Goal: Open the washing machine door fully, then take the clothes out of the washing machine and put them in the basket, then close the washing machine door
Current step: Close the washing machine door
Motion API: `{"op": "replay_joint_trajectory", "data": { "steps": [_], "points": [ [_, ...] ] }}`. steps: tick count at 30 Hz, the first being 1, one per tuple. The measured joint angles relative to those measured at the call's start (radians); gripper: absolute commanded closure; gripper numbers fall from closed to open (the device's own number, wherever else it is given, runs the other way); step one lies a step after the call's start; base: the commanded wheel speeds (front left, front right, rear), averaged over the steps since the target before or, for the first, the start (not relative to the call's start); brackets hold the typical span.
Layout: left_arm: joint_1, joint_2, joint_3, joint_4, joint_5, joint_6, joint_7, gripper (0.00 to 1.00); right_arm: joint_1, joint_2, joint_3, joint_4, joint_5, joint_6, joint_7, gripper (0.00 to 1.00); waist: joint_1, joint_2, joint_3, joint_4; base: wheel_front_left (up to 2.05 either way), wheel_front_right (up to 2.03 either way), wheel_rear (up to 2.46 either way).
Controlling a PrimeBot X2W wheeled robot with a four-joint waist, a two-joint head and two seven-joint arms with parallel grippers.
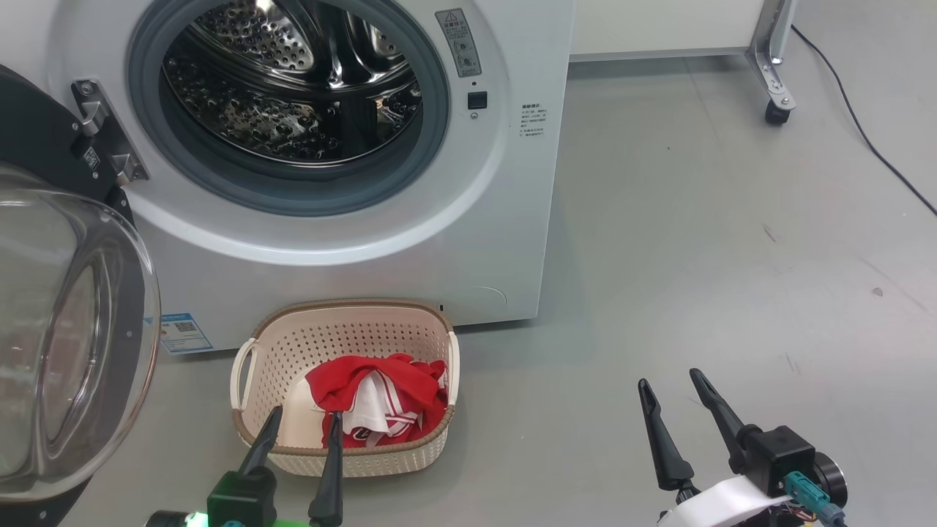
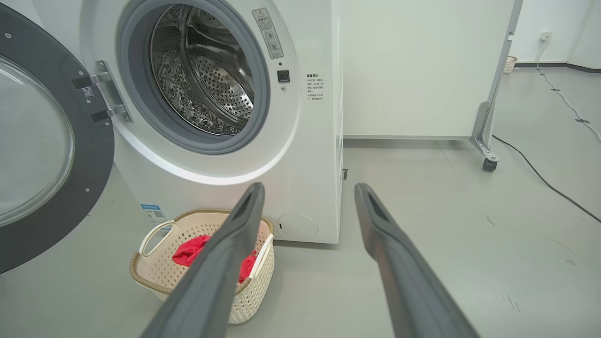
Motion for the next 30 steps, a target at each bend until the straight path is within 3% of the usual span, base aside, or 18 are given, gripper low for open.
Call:
{"op": "replay_joint_trajectory", "data": {
  "steps": [20,30],
  "points": [
    [0.001,0.0,-0.01,-0.006,0.0,0.002,0.002,0.0,0.0,0.0,-0.001,0.003,0.0,-0.001,0.0,0.0,0.0,0.0,-0.008,0.009,0.0,0.0,0.0],
    [0.001,0.001,-0.021,-0.006,0.001,0.002,0.006,0.0,0.001,0.0,-0.018,0.001,-0.001,-0.009,0.0,0.0,0.0,0.0,-0.011,0.059,0.0,0.0,0.0]
  ]
}}
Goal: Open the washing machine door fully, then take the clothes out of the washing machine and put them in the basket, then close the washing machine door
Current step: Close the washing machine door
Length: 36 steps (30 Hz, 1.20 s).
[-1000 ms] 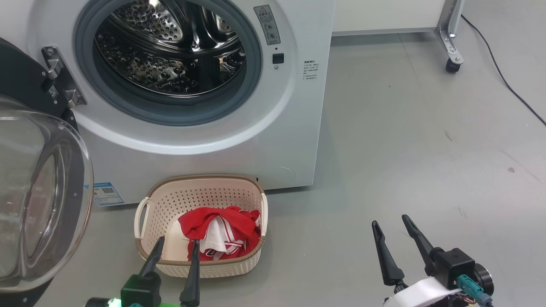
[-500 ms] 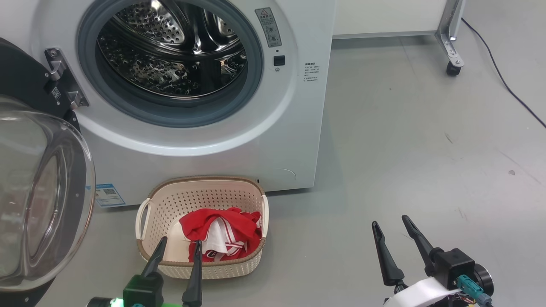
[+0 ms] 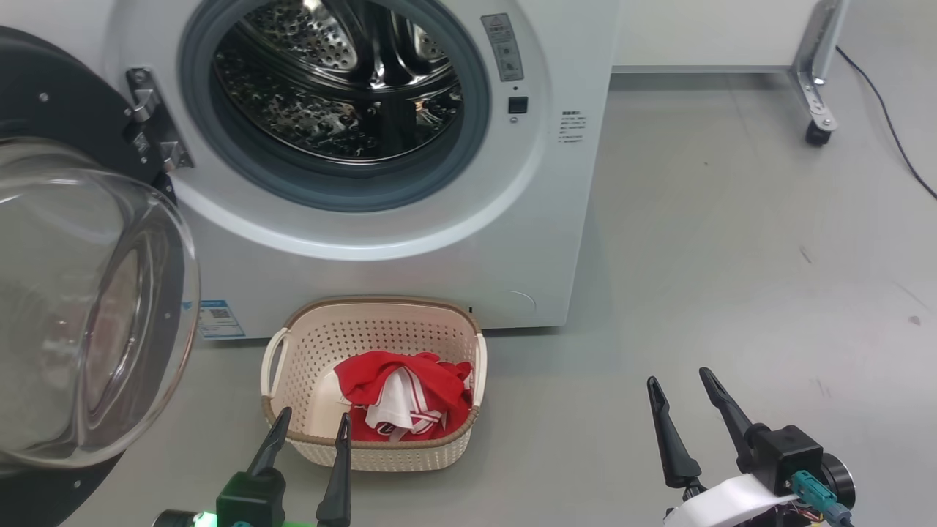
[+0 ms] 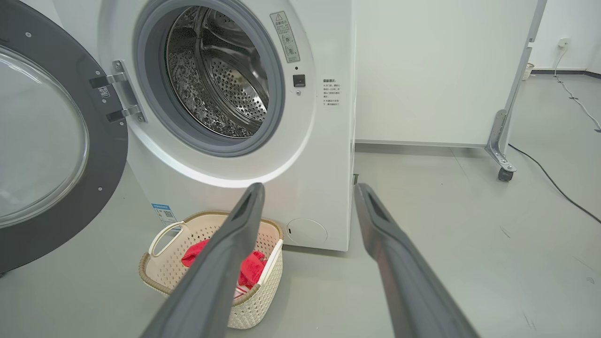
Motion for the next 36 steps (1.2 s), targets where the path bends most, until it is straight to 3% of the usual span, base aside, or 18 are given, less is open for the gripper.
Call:
{"op": "replay_joint_trajectory", "data": {
  "steps": [36],
  "points": [
    [0.0,0.0,0.059,0.0,0.008,0.007,-0.025,0.0,0.004,0.002,0.021,-0.013,-0.008,0.004,0.0,0.0,0.0,0.0,0.004,0.365,0.0,0.0,0.0]
  ]
}}
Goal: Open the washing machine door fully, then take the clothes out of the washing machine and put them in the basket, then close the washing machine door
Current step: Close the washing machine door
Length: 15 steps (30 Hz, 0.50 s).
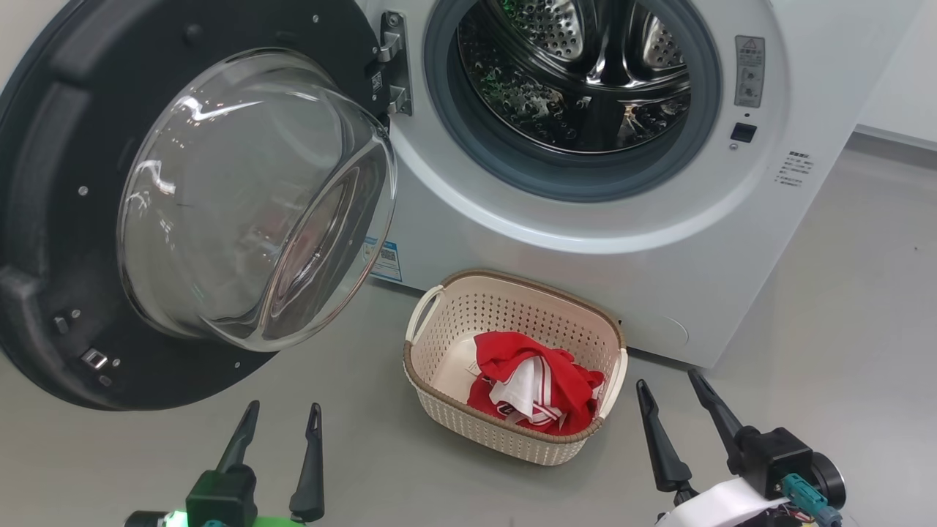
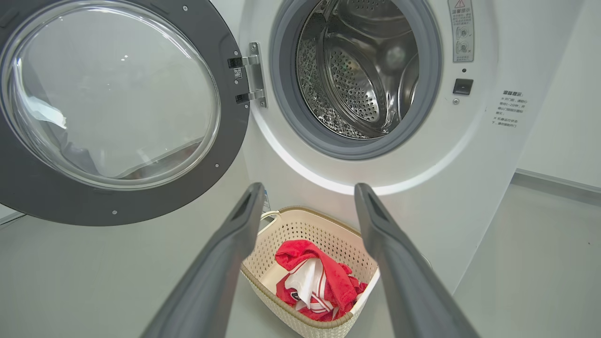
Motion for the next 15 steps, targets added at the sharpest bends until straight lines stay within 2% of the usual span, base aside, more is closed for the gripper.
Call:
{"op": "replay_joint_trajectory", "data": {
  "steps": [15],
  "points": [
    [0.006,0.001,0.018,-0.002,-0.001,0.0,-0.003,0.0,-0.002,0.001,0.023,0.019,-0.002,0.01,0.0,0.0,0.0,0.0,0.005,-0.009,0.0,0.0,0.0]
  ]
}}
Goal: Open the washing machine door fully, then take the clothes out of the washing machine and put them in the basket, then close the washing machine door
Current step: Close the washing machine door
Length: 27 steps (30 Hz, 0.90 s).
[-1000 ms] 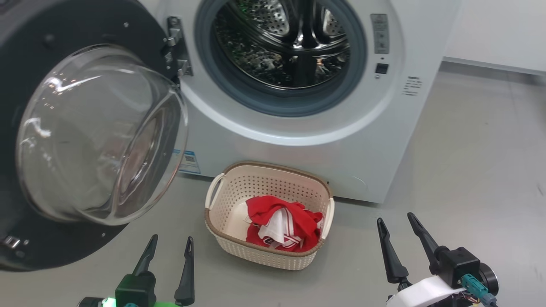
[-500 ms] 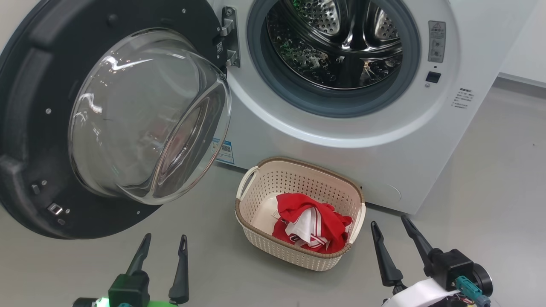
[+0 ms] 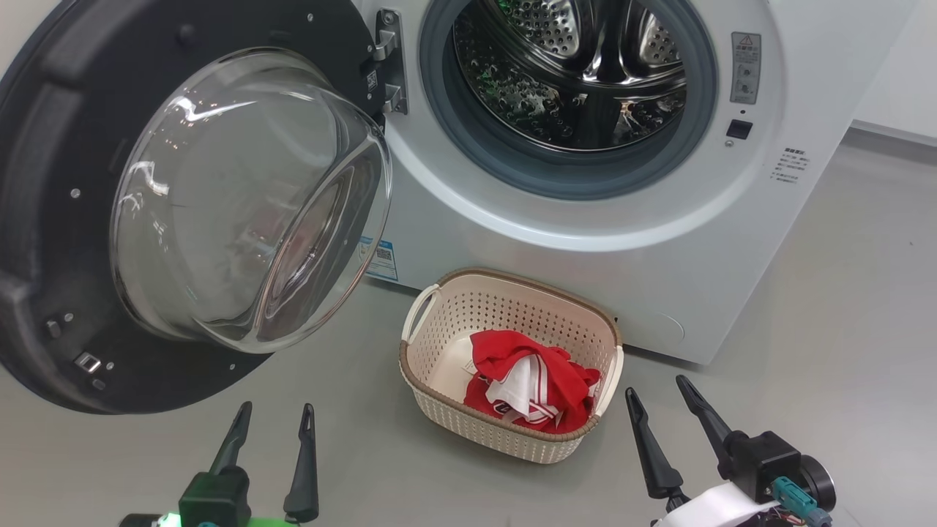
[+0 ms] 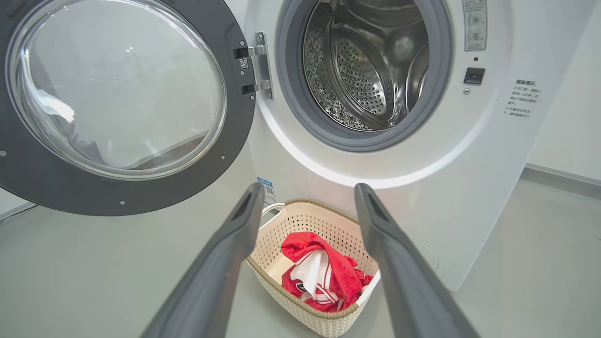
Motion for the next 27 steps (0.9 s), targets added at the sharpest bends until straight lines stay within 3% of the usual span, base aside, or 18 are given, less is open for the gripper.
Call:
{"op": "replay_joint_trajectory", "data": {
  "steps": [4,5,8,20,23,27],
  "points": [
    [0.0,0.0,-0.01,0.002,0.0,0.0,0.0,0.0,0.0,0.0,-0.002,0.001,0.0,0.0,0.0,0.0,0.0,0.0,-0.002,-0.006,0.0,0.0,0.0],
    [0.0,0.0,-0.01,0.002,-0.001,0.0,0.0,0.1,0.0,0.0,-0.002,0.002,0.0,0.0,0.0,0.0,0.0,0.0,-0.002,-0.006,0.0,0.0,0.0],
    [0.0,0.0,-0.01,0.002,-0.009,0.0,0.001,1.0,0.0,0.0,-0.003,0.002,0.0,0.0,0.0,0.0,0.0,0.0,-0.004,-0.008,0.0,0.0,0.0],
    [0.0,0.0,-0.025,-0.015,-0.113,0.0,-0.008,1.0,0.0,0.0,0.0,0.004,0.0,0.0,0.0,0.0,0.0,0.0,-0.009,-0.006,0.0,0.0,0.0],
    [0.0,0.0,-0.027,-0.05,-0.248,0.0,-0.024,1.0,0.0,0.0,0.002,0.004,0.0,0.0,0.0,0.0,0.0,0.0,-0.008,-0.006,0.0,0.0,0.0],
    [-0.002,0.0,-0.029,-0.116,-0.509,-0.013,-0.049,1.0,-0.002,0.0,0.002,0.004,0.0,0.0,0.0,0.0,0.0,0.0,-0.004,-0.005,0.0,0.0,0.0]
  ]
}}
